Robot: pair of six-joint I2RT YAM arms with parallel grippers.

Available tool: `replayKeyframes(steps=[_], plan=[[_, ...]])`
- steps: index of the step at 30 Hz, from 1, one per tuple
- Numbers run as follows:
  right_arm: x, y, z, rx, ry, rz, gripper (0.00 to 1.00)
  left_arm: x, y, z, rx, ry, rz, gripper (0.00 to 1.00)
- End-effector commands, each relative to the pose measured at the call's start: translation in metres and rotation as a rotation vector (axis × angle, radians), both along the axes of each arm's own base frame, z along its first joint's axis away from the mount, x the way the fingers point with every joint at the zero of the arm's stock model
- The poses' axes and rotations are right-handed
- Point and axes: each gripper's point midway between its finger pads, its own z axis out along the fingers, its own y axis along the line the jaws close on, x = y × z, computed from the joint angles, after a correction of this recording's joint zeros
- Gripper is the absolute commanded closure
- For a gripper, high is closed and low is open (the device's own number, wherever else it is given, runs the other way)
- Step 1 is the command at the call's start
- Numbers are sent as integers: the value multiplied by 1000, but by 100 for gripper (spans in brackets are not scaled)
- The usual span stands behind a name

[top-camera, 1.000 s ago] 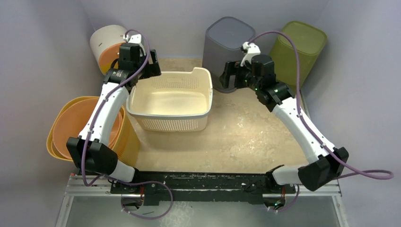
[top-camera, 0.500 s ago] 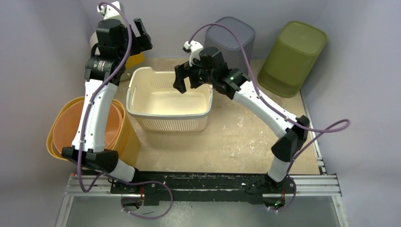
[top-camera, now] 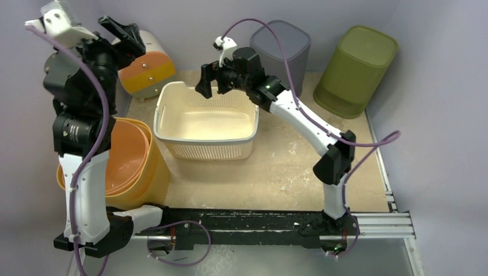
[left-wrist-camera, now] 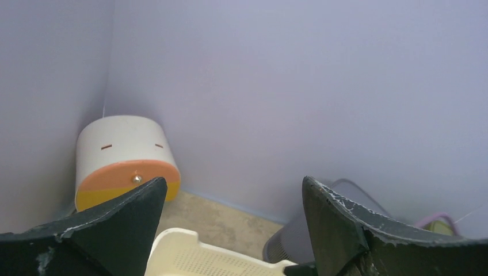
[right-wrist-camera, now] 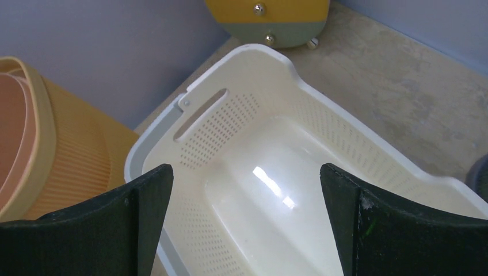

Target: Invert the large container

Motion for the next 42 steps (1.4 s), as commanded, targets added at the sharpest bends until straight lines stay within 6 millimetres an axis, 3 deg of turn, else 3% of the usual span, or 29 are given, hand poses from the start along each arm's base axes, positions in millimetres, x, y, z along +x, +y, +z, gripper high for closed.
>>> replayKeyframes(steps=[1,3,8,17,22,29,32,36,42], plan=[[7,38,7,74,18,11,0,-5,-2,7,-41,-40,-13,16],[8,52,4,95,29,9,1,-5,-6,2,-40,-22,-34,17],[10,78,-22,114,111,8,5,-10,-9,-5,-31,4,-61,17],[7,81,-46,99,147,3,11,-13,-15,-26,1,85,-95,17],[0,71,-73,27,201,-8,11,-11,-17,-45,22,164,-108,17],[15,47,-80,-54,153,-102,9,-13,-23,-65,23,226,-136,17],[36,24,-80,-117,115,-189,8,-17,-22,-69,22,238,-135,17],[60,-14,-65,-189,57,-292,8,-21,-21,-73,19,247,-134,17],[50,-65,-44,-320,-20,-392,7,-20,-23,-83,16,268,-145,17]])
